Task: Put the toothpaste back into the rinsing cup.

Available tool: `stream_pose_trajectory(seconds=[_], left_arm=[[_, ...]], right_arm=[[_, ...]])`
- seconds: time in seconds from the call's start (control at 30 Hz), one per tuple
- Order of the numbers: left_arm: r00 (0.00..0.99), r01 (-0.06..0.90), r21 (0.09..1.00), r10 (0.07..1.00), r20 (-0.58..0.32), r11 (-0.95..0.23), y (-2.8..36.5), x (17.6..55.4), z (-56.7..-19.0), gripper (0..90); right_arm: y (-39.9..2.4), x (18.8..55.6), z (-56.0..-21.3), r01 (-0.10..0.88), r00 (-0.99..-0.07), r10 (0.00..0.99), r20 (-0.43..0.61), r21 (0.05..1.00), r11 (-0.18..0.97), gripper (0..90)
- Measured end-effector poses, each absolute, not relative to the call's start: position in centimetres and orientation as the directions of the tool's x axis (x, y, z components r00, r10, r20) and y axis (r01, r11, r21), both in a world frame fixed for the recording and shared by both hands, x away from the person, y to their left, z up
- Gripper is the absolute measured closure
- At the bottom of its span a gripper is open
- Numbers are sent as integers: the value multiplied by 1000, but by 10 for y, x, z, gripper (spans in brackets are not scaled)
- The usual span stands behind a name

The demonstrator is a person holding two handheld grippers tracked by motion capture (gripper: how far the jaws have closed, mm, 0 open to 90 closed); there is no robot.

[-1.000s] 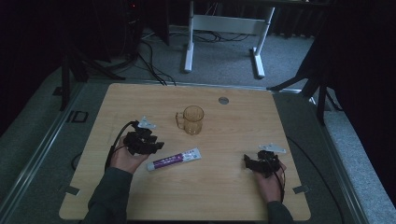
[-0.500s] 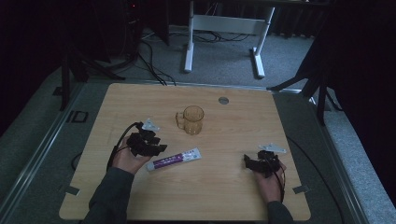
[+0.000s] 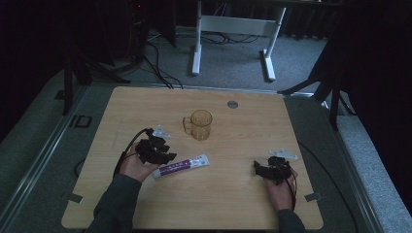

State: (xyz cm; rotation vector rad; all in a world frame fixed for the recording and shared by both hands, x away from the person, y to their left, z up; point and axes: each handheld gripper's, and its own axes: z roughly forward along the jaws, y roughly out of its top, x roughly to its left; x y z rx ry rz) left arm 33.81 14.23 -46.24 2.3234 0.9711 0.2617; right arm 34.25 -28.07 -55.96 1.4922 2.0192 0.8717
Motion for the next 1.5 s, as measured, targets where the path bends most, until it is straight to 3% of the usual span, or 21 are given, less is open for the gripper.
stream_pose_trajectory(seconds=[1.5], left_arm=[[798, 516, 520, 603, -2, -681, 114, 344, -459, 600]], right_arm=[[-281, 342, -560, 652, -289, 957, -5, 731, 201, 214]])
